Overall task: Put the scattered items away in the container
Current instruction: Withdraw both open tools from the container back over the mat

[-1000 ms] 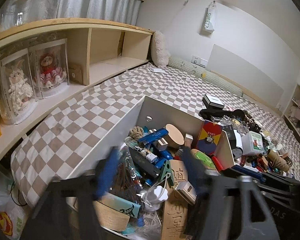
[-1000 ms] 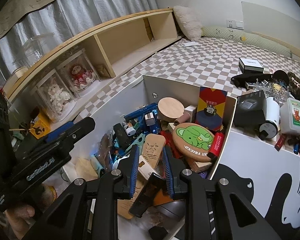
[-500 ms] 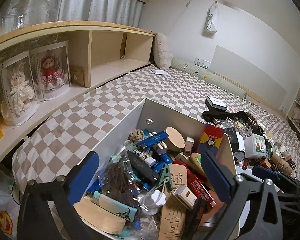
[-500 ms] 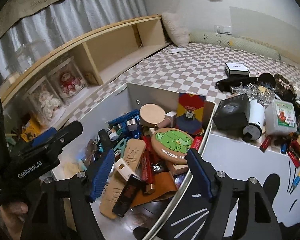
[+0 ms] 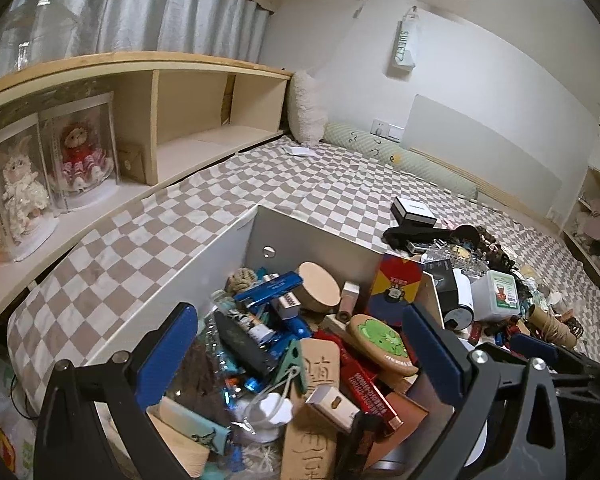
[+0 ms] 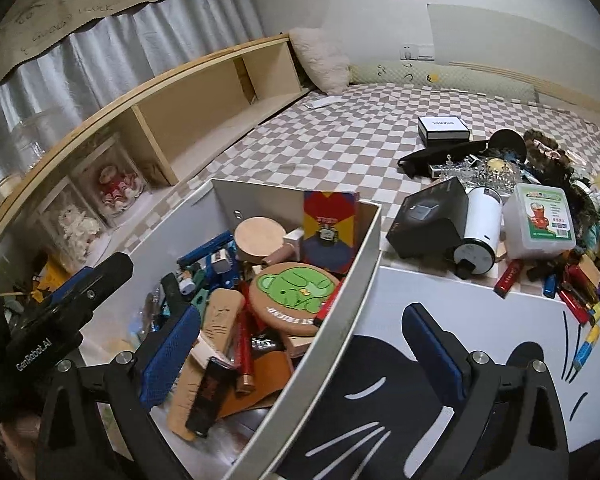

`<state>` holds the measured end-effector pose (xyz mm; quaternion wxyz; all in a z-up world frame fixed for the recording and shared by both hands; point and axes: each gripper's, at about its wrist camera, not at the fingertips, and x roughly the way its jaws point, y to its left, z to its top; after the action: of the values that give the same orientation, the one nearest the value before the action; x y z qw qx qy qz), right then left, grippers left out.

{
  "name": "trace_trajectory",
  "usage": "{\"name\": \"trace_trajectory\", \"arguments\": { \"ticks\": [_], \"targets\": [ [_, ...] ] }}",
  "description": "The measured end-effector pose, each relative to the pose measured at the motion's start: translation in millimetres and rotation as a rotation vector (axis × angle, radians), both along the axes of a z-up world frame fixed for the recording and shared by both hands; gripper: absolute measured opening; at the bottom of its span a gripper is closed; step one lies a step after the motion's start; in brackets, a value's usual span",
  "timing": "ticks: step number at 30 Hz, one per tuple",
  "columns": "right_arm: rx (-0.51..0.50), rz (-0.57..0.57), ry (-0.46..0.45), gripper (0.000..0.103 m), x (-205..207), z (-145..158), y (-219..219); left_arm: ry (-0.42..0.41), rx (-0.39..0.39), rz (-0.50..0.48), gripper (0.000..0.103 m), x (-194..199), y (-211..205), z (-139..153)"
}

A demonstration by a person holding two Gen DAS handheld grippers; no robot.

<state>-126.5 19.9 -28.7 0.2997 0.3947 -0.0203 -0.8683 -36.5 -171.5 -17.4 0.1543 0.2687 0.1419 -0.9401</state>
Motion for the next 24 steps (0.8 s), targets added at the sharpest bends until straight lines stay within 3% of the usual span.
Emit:
{"name": "trace_trajectory", "arguments": {
  "ticks": [15, 24],
  "targets": [
    [-0.029, -0.098, -0.014, 0.101, -30.9, -1.6, 61.0, 0.047, 0.022, -0.105, 0.103, -21.8, 38.9, 4.1],
    [0.021, -0.220, 0.029, 0.101, -44.8, -12.7, 122.4, 0.048, 0.024, -0.168, 0.103, -36.7, 67.9, 2.0]
  ]
}}
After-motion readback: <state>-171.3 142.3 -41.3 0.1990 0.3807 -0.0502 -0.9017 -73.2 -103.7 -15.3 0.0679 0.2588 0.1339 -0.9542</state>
